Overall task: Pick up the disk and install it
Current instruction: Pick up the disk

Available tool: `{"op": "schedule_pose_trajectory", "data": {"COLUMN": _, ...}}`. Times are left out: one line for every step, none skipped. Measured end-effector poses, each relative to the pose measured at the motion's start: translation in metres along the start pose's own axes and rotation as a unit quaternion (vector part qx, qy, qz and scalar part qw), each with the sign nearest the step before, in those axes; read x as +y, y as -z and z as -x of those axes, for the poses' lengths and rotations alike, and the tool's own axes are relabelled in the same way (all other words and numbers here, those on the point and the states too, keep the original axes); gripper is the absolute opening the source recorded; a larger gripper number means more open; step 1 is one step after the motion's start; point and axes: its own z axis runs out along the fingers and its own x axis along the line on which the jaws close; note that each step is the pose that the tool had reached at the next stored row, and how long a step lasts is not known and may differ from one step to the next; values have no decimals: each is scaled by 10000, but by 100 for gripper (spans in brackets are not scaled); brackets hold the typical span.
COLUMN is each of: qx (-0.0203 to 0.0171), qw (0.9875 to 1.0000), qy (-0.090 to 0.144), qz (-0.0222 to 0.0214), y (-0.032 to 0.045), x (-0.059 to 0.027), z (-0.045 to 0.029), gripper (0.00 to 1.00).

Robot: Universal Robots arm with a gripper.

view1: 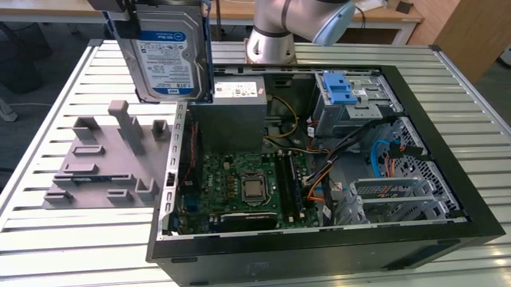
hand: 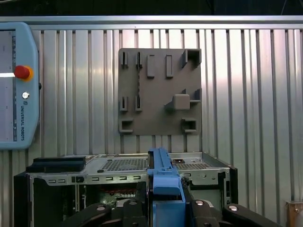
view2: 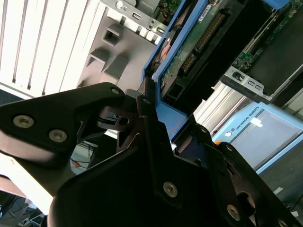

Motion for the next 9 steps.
{"op": "schedule_pose_trajectory", "data": {"qx": 0, "qw": 10000, "qy": 0, "qz": 0, "y": 1, "x": -20, "z": -3, "gripper": 37}}
{"op": "schedule_pose_trajectory", "data": {"qx": 0, "qw": 10000, "qy": 0, "qz": 1, "y": 1, "x": -40, "z": -6, "gripper": 37}}
{"op": "schedule_pose_trajectory", "data": {"qx": 0, "qw": 10000, "qy": 0, "qz": 1, "y": 2, "x": -60, "z": -8, "gripper": 37}}
{"op": "schedule_pose_trajectory", "data": {"qx": 0, "qw": 10000, "qy": 0, "qz": 2, "y": 3, "x": -80, "z": -10, "gripper": 37}}
{"op": "schedule_pose_trajectory", "data": {"qx": 0, "qw": 10000, "qy": 0, "qz": 2, "y": 4, "x": -100, "z": -13, "gripper": 37}}
{"op": "schedule_pose_trajectory", "data": {"qx": 0, "qw": 10000, "qy": 0, "qz": 2, "y": 4, "x": -119, "z": -15, "gripper": 37}}
{"op": "schedule_pose_trajectory", "data": {"qx": 0, "qw": 10000, "qy": 0, "qz": 2, "y": 5, "x": -139, "z": -17, "gripper": 37}}
{"op": "schedule_pose_trajectory", "data": {"qx": 0, "qw": 10000, "qy": 0, "qz": 3, "y": 6, "x": -158, "z": -19, "gripper": 37}}
{"op": "schedule_pose_trajectory", "data": {"qx": 0, "qw": 10000, "qy": 0, "qz": 3, "y": 7, "x": -178, "z": -21, "gripper": 37}}
